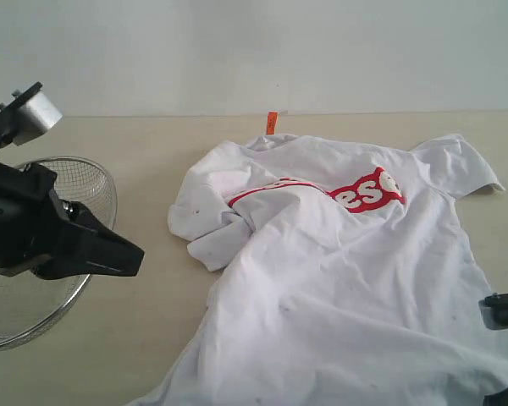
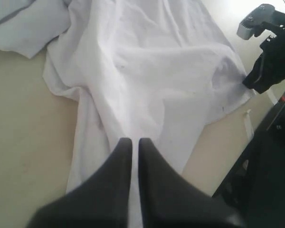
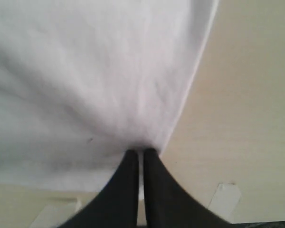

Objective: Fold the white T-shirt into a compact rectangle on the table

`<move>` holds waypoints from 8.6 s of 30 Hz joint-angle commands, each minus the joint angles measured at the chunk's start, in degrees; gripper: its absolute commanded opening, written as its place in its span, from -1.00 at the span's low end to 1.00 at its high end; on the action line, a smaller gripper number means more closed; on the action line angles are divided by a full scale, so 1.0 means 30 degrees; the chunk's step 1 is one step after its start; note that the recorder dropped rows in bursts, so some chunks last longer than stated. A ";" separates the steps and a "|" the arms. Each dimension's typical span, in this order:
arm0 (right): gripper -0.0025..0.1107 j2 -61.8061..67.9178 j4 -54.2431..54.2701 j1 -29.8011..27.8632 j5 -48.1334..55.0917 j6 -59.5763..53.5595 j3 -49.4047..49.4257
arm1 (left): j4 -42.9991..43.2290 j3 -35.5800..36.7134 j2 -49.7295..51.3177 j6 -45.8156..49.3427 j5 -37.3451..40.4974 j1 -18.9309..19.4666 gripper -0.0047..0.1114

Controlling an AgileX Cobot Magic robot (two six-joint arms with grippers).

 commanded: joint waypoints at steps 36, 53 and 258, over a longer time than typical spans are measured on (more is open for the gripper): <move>-0.96 0.0760 -0.2568 -0.0112 0.0690 0.2047 0.0146 | 0.0063 -0.0156 -0.1084 -0.0157 0.0079 -0.0082 -0.84; -0.96 -0.3211 0.0201 -0.0112 -0.0212 -0.0775 -0.2191 | 0.0185 -0.0156 -0.1084 -0.0157 -0.0680 -0.0082 -0.84; -0.96 0.3607 1.4916 0.2203 -0.1068 -1.4107 -1.3121 | 1.4603 -2.5836 2.2440 -1.0191 0.7645 -0.1715 -0.84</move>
